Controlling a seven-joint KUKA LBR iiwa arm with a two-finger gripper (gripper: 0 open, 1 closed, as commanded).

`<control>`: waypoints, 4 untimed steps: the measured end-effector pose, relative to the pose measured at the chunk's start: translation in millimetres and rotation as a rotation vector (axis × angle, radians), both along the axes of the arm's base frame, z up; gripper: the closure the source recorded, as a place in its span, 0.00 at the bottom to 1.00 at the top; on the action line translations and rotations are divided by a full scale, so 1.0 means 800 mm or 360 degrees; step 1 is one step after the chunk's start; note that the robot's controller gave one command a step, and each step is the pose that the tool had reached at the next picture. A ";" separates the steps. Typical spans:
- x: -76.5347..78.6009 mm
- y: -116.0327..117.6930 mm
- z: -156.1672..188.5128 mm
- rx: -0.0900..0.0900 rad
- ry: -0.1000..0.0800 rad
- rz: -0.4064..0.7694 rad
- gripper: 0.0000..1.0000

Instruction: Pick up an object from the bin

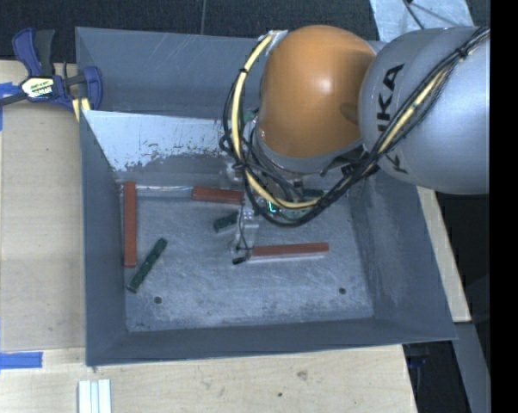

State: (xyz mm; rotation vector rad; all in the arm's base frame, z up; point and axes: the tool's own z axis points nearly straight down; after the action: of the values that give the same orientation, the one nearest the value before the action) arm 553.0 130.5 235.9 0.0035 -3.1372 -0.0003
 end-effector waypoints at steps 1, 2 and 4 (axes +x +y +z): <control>-0.010 -0.104 -0.118 -0.0004 0.0000 0.0323 0.00; -0.020 -0.137 -0.212 0.0000 0.0000 0.0431 0.00; -0.038 -0.129 -0.072 0.0001 -0.0016 0.0936 1.00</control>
Offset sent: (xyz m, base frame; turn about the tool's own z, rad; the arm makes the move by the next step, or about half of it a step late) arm -0.0070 -0.0789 -0.0915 -0.2074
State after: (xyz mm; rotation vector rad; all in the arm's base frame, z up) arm 522.8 27.6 178.2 0.9155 -3.0111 0.0008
